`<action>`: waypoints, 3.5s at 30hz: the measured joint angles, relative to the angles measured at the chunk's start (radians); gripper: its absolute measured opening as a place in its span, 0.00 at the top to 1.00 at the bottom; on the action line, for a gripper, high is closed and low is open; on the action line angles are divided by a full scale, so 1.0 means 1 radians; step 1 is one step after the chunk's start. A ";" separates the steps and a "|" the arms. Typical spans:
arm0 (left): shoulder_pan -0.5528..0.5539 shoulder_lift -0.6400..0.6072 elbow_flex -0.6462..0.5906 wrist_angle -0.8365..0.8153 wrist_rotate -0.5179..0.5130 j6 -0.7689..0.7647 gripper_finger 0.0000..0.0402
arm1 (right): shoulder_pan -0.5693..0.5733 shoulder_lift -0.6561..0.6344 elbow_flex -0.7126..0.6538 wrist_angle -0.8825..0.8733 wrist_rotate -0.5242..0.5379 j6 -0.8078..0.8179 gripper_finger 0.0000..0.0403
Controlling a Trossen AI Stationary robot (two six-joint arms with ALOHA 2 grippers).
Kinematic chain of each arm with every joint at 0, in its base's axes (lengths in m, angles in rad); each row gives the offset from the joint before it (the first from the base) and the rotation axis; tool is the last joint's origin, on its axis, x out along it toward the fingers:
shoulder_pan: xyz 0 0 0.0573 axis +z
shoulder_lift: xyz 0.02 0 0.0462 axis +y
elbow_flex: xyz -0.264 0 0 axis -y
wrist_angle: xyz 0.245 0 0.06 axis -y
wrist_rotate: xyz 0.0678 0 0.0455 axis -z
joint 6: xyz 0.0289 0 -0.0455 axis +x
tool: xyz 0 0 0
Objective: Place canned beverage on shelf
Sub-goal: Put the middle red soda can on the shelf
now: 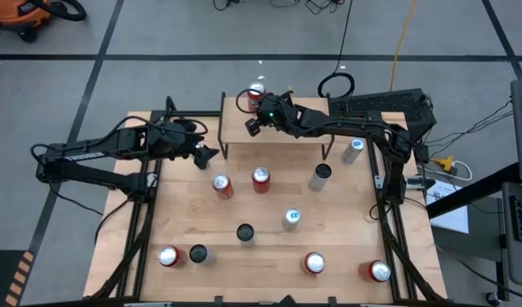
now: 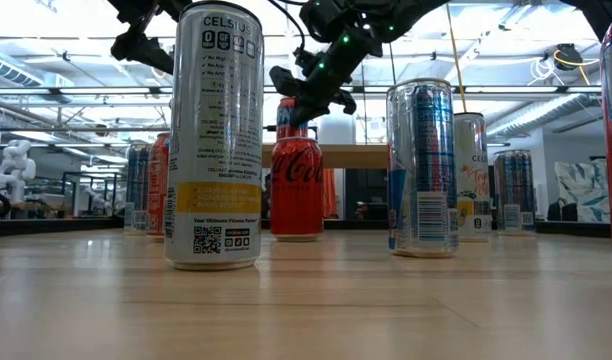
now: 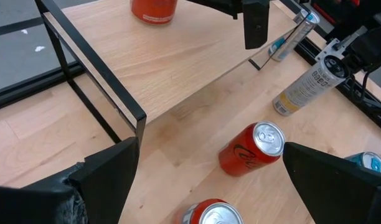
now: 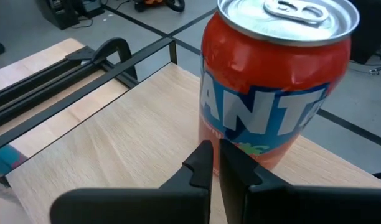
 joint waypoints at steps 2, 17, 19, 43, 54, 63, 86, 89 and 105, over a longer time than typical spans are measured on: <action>0.000 0.000 0.000 0.000 0.000 0.000 0.00 | -0.002 0.000 0.000 0.000 0.000 -0.001 0.98; 0.000 0.000 0.000 -0.001 0.001 -0.005 0.00 | -0.016 0.000 0.000 0.015 -0.002 -0.005 0.98; 0.000 0.000 0.000 -0.001 0.001 -0.005 0.00 | -0.020 0.000 0.000 0.015 -0.002 -0.005 0.98; -0.001 0.000 0.000 -0.001 0.044 -0.007 0.00 | -0.012 -0.031 0.001 0.034 0.004 -0.029 0.98; -0.001 0.005 0.000 -0.001 0.022 0.020 0.00 | -0.018 -0.011 0.000 0.075 -0.001 0.018 0.98; -0.001 0.005 0.000 -0.008 0.021 0.020 0.00 | -0.008 -0.035 -0.001 0.010 -0.029 0.002 0.98; -0.001 0.006 -0.034 -0.051 0.029 0.000 0.00 | -0.116 -0.093 0.000 -0.110 -0.069 -0.041 1.00; -0.001 0.006 -0.034 -0.050 0.025 0.008 0.00 | -0.116 -0.085 0.002 -0.078 -0.091 -0.050 1.00; -0.001 0.006 -0.034 -0.050 0.023 0.021 0.00 | -0.109 -0.084 0.001 -0.082 -0.110 -0.016 1.00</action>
